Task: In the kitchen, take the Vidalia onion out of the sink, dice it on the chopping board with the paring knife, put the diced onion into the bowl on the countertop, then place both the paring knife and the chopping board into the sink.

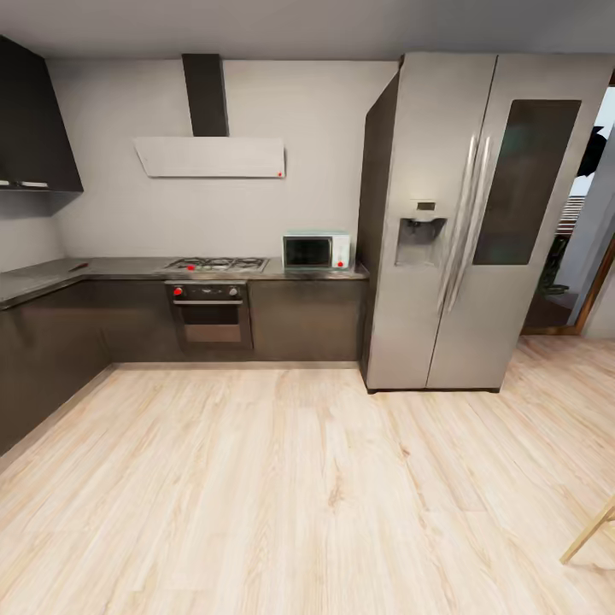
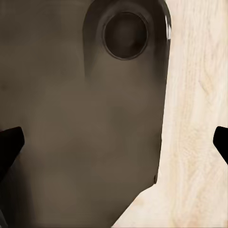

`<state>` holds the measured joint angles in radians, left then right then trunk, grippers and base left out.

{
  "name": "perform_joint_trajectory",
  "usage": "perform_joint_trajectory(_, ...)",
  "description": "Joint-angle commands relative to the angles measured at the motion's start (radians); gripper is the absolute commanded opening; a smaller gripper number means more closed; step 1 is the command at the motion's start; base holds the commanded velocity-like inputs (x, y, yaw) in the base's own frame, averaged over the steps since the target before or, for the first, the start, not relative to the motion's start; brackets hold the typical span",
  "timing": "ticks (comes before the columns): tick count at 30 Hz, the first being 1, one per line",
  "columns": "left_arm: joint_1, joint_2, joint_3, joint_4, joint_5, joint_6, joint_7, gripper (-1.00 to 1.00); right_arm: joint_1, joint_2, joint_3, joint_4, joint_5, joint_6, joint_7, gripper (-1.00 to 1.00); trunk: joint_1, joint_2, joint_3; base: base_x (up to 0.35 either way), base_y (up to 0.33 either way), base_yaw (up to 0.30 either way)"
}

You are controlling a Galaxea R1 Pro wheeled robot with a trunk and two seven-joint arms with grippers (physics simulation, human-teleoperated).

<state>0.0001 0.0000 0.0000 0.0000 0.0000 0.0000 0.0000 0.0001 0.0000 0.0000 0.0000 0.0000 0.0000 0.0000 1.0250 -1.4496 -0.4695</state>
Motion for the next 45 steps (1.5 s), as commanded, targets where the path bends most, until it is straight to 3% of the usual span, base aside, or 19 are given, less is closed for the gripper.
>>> perform_joint_trajectory(1, 0.001, 0.0, 0.006, -0.006, 0.005, -0.002, 0.0, 1.0, -0.006, 0.006, 0.002, -0.006, -0.001, -0.002, -0.003, 1.0, 0.0, 0.0, 0.0, 0.0, 0.0, 0.0)
perform_joint_trajectory(10, 0.001, 0.002, 0.008, -0.03, 0.005, -0.002, 0.0, 1.0, -0.008, 0.042, 0.001, -0.021, -0.001, -0.003, -0.003, 1.0, 0.0, 0.0, 0.0, 0.0, 0.0, 0.0)
perform_joint_trajectory(34, 0.001, 0.017, 0.008, -0.165, 0.008, -0.057, 0.0, 1.0, -0.008, 0.035, 0.0, -0.148, -0.001, -0.12, 0.0, 1.0, 0.0, 0.0, 0.0, 0.0, 0.0, 0.0)
perform_joint_trajectory(35, 0.001, 0.016, 0.009, -0.597, 0.008, -0.09, -0.001, 1.0, -0.008, 0.034, 0.0, -0.528, -0.002, -0.262, 0.0, 1.0, 0.0, 0.0, 0.0, 0.0, 0.0, 0.0)
perform_joint_trajectory(37, 0.001, 0.016, 0.01, -0.548, 0.009, -0.137, 0.001, 1.0, -0.008, 0.034, 0.0, -0.526, 0.001, -0.272, -0.003, 1.0, 0.0, 0.0, 0.0, 0.0, -0.038, 0.0)
perform_joint_trajectory(45, 0.001, 0.014, 0.008, -0.537, 0.009, -0.144, 0.002, 1.0, -0.008, 0.034, 0.0, -0.523, 0.001, -0.273, -0.005, 1.0, 0.0, 0.0, -0.002, 0.111, -0.224, 0.141)
